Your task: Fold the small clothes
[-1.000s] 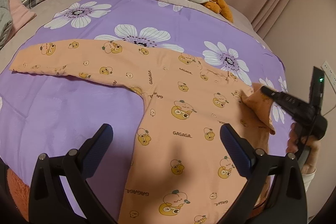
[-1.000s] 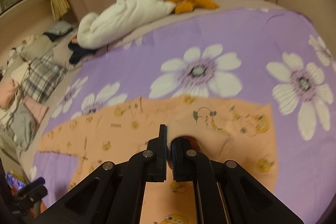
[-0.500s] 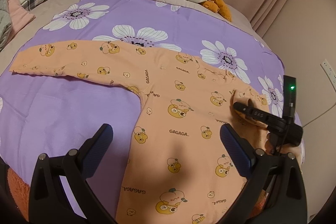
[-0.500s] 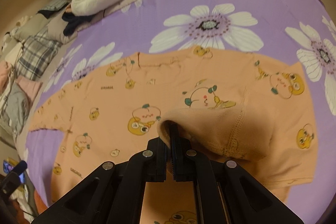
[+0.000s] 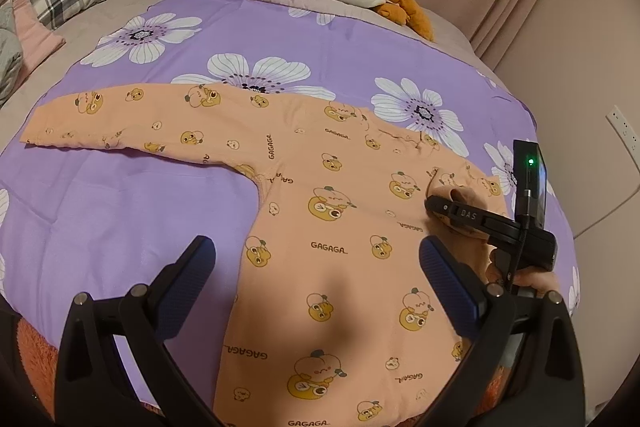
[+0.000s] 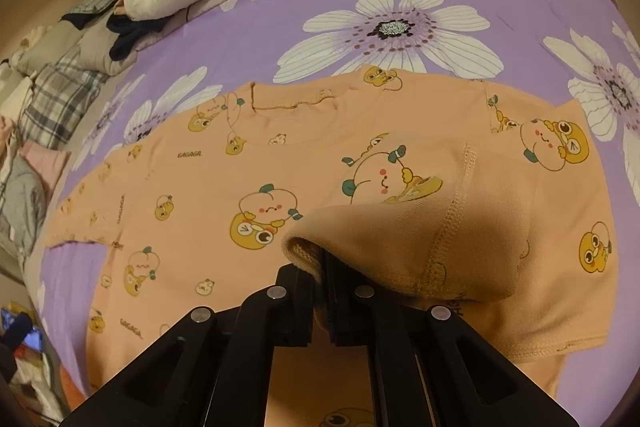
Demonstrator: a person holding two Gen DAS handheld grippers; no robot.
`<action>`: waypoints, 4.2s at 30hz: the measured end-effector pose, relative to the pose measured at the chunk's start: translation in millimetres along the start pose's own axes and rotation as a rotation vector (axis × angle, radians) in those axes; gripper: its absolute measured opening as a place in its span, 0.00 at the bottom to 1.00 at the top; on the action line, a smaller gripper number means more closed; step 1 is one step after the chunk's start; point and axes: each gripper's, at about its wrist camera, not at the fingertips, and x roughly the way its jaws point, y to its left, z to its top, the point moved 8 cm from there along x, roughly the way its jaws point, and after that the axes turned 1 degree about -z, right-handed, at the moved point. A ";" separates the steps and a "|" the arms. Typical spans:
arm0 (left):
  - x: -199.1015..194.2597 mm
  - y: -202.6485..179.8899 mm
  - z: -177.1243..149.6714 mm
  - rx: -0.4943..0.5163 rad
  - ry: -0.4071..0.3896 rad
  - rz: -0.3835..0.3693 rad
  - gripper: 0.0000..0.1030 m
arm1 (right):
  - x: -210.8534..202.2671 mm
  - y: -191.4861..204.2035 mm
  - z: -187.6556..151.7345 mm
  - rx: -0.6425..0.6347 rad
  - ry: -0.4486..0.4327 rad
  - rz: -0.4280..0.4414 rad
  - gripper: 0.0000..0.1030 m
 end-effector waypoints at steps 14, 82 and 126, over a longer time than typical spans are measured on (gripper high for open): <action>-3.8 3.4 2.4 -0.007 -0.008 0.012 0.99 | -18.8 4.8 10.0 0.011 -0.042 0.011 0.10; 179.2 -123.9 15.2 0.173 0.168 -0.028 0.48 | -118.0 -164.9 27.1 0.313 -0.311 -0.157 0.78; 188.8 -106.2 37.4 0.116 0.160 0.030 0.65 | -109.4 -160.0 27.3 0.306 -0.302 -0.121 0.78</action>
